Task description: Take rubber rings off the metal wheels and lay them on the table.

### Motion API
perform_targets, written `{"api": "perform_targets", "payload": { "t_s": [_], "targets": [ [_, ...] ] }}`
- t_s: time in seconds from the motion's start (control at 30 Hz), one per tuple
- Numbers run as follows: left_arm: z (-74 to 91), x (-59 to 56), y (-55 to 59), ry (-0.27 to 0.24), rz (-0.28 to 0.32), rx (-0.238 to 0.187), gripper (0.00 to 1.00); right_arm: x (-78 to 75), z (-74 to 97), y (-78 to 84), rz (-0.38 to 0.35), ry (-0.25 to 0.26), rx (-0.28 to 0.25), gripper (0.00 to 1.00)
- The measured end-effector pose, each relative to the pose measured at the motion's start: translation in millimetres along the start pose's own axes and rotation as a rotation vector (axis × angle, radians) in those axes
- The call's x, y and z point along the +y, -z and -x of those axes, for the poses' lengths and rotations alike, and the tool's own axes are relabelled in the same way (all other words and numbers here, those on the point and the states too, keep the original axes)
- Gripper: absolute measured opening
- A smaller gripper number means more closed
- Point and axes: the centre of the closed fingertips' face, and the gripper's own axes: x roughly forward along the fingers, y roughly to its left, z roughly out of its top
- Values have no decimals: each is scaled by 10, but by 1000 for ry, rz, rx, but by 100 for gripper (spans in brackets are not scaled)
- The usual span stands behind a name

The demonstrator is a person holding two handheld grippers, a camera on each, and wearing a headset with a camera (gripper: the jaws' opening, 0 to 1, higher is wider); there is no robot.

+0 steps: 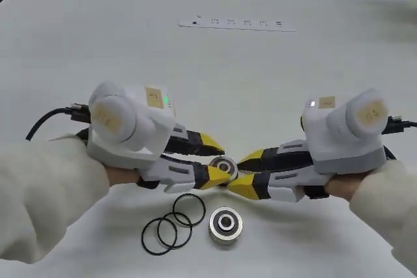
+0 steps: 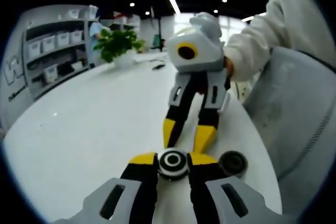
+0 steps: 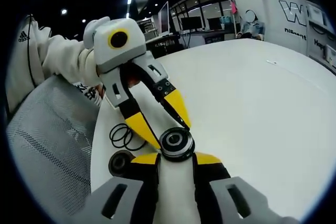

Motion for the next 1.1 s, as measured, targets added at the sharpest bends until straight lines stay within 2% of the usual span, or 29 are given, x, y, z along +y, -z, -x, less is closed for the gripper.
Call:
{"api": "perform_targets", "payload": {
  "t_s": [0.13, 0.5, 0.77, 0.83, 0.9, 1.1],
  "targets": [
    [-1, -19, 27, 3, -1, 11, 21, -16, 7, 11, 7, 4, 2, 19],
    [3, 15, 58, -3, 27, 3, 15, -27, 2, 22, 26, 9, 9, 16],
    [-1, 24, 68, -3, 33, -2, 14, -26, 4, 20, 49, 10, 10, 15],
    [0, 28, 72, -1, 32, -2, 14, -23, 1, 31, 86, 9, 17, 12],
    [0, 32, 75, 0, 32, -4, 14, -29, 16, 53, 66, 13, 21, 10],
    [0, 35, 74, -2, 33, -13, 14, -53, 30, 49, 83, 19, 18, 1]
  ]
}}
